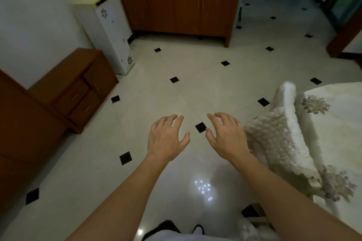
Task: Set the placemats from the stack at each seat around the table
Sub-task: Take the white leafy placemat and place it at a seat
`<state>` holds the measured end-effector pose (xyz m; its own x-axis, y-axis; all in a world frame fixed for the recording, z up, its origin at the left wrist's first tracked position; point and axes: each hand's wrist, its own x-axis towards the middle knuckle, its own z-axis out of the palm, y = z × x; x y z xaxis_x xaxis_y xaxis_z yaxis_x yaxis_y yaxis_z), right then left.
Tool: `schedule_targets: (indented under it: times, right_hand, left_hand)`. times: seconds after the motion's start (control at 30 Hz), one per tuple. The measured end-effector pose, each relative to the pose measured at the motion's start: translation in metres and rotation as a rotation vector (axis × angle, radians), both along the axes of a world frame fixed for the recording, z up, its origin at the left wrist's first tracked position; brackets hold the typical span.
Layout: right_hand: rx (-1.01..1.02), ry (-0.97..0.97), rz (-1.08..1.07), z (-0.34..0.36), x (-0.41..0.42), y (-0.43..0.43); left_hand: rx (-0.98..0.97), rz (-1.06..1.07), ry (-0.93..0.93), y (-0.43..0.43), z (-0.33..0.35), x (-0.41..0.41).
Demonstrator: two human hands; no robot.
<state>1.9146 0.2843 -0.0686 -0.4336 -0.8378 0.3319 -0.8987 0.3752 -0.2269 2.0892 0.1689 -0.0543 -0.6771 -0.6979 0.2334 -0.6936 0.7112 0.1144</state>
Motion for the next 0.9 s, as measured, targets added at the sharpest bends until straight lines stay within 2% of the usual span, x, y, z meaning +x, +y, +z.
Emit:
schedule_targets:
  times: [0.37, 0.77, 0.9]
  right_hand:
    - [0.059, -0.055, -0.155, -0.018, -0.091, -0.075]
    - [0.121, -0.003, -0.358, -0.007, -0.243, -0.263]
    - [0.111, -0.028, -0.424, -0.003, -0.275, -0.301]
  left_hand:
    - [0.001, -0.182, 0.029, -0.108, -0.013, -0.118]
    - [0.057, -0.352, 0.013, -0.312, -0.016, -0.292]
    - [0.094, -0.405, 0.001, -0.357, -0.012, -0.344]
